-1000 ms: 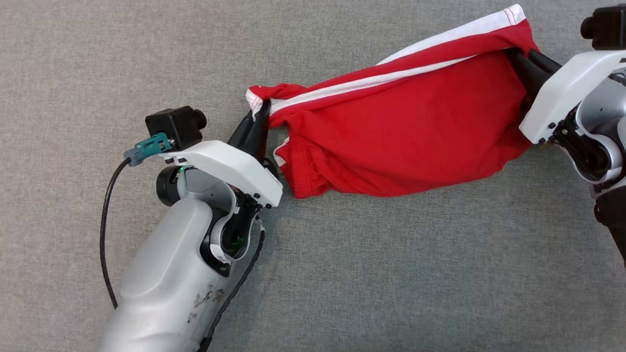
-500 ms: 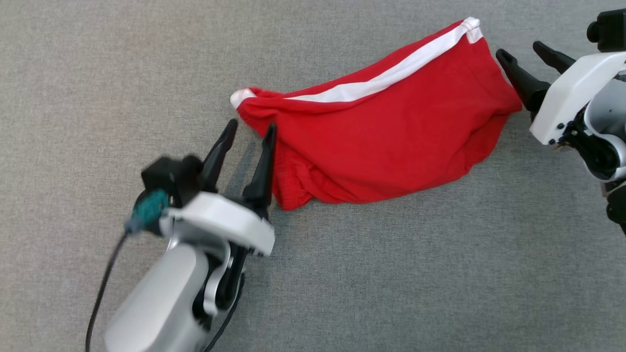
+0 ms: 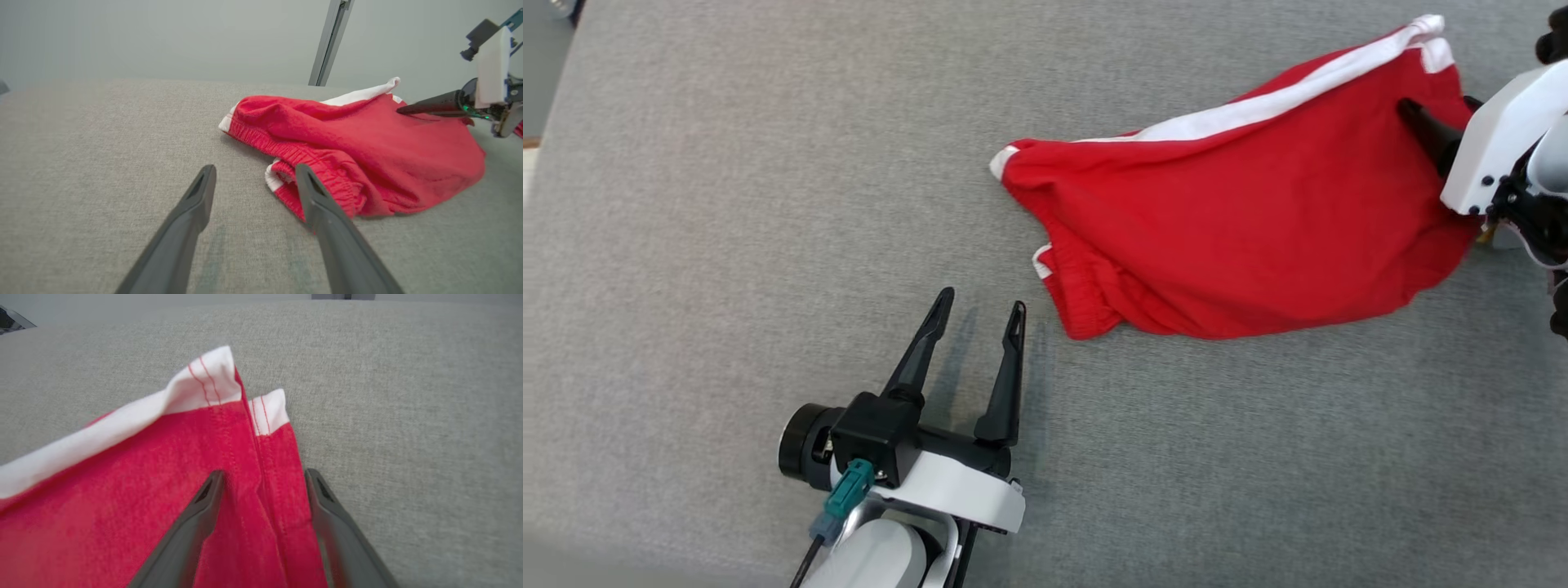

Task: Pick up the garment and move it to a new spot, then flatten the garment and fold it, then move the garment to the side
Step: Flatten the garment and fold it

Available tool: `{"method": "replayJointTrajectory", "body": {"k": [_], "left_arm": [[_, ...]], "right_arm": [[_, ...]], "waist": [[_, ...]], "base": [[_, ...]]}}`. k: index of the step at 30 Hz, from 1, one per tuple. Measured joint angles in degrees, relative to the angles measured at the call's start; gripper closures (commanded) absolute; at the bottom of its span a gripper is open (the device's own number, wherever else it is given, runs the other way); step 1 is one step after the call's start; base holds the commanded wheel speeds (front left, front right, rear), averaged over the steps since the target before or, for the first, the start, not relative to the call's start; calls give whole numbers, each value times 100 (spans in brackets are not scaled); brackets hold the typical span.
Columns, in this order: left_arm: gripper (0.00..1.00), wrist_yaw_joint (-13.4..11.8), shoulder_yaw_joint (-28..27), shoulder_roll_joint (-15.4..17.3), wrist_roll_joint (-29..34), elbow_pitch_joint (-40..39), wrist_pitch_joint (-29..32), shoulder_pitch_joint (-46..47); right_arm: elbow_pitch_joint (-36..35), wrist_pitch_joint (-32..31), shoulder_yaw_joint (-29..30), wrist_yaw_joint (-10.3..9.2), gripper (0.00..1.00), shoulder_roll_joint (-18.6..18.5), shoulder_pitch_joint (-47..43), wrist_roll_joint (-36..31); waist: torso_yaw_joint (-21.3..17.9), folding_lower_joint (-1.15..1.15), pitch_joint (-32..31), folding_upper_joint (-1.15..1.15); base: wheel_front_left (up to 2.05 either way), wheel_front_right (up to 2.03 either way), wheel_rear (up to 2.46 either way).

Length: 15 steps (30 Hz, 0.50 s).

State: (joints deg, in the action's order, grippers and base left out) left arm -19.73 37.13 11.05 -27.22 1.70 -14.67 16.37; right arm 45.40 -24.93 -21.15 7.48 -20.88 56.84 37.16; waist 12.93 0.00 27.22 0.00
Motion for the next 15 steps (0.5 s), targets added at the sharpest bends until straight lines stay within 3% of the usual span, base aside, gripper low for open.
{"method": "replayJointTrajectory", "body": {"k": [3, 4, 6, 11, 15], "left_arm": [[0, 24, -134, -68, 11, 42, -18, -87], [0, 55, -168, -79, 40, 58, -22, -95], [0, 82, -280, -119, 73, 71, -23, -109], [0, 209, -573, -177, 188, 91, -31, -271], [0, 300, -777, -121, 211, 175, -32, -531]], "right_arm": [[48, -90, 14, -9, 0, 33, 20, -60], [32, -123, -27, -12, 55, 35, 21, -96], [-15, -164, -79, -18, 100, 65, 14, -92], [-174, -277, -86, -4, 100, 223, -167, 257], [-167, -244, 32, 3, 100, 91, -510, 439]], "waist": [[164, 0, 23, 0], [198, 0, 24, 0], [226, 0, 5, 0], [79, 0, -124, 0], [-139, 0, -358, 0]], "base": [[0, 0, 0], [0, 0, 0], [0, 0, 0], [0, 0, 0], [0, 0, 0]]}}
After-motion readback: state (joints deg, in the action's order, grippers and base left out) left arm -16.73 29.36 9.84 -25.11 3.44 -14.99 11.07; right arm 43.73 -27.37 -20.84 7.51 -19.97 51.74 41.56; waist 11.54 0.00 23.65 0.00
